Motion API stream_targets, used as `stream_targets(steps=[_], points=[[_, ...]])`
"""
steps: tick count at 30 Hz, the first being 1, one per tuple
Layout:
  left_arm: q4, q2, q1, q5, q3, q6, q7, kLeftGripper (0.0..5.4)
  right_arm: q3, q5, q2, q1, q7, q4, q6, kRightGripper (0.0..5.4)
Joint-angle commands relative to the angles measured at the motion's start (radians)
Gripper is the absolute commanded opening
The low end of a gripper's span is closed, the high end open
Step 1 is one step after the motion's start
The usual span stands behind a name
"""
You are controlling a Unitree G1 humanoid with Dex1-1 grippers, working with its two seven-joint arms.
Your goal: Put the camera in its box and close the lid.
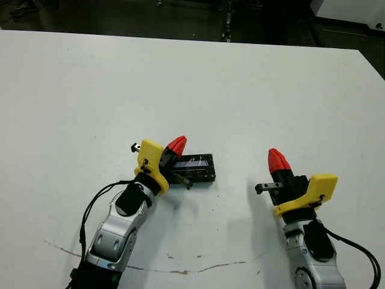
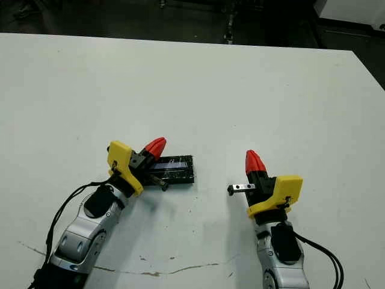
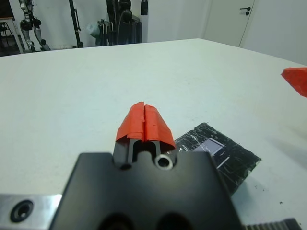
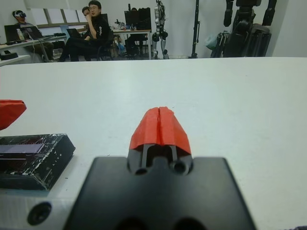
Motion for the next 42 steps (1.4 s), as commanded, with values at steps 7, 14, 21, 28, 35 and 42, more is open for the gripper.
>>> stream_targets(steps=[7,14,21,28,35,42], points=[[0.038,0.02,0.03,0.011,-0.02,0.154,-0.005,0.01,-0.003,0.004,-0.004,0.007,-0.005,0.002,0.012,0.0],[0.014,0.032,0.03,0.008,-0.025,0.177,-0.016,0.01,-0.003,0.006,-0.003,0.009,-0.002,0.008,0.006,0.0],[-0.061,0.036,0.049,-0.026,0.005,0.147,-0.027,0.01,-0.004,0.007,-0.001,0.01,0.001,0.016,-0.006,0.0],[-0.112,0.076,0.052,-0.014,0.136,-0.081,-0.007,0.01,-0.007,0.005,0.001,0.005,0.001,0.022,-0.02,0.0],[0.042,0.083,0.04,-0.016,0.312,-0.361,0.057,0.01,-0.043,0.027,-0.005,-0.042,-0.001,0.018,-0.02,0.0],[0.146,0.082,0.087,-0.02,0.407,-0.517,0.097,0.01,-0.066,0.015,0.002,-0.087,-0.03,0.017,-0.025,0.0]])
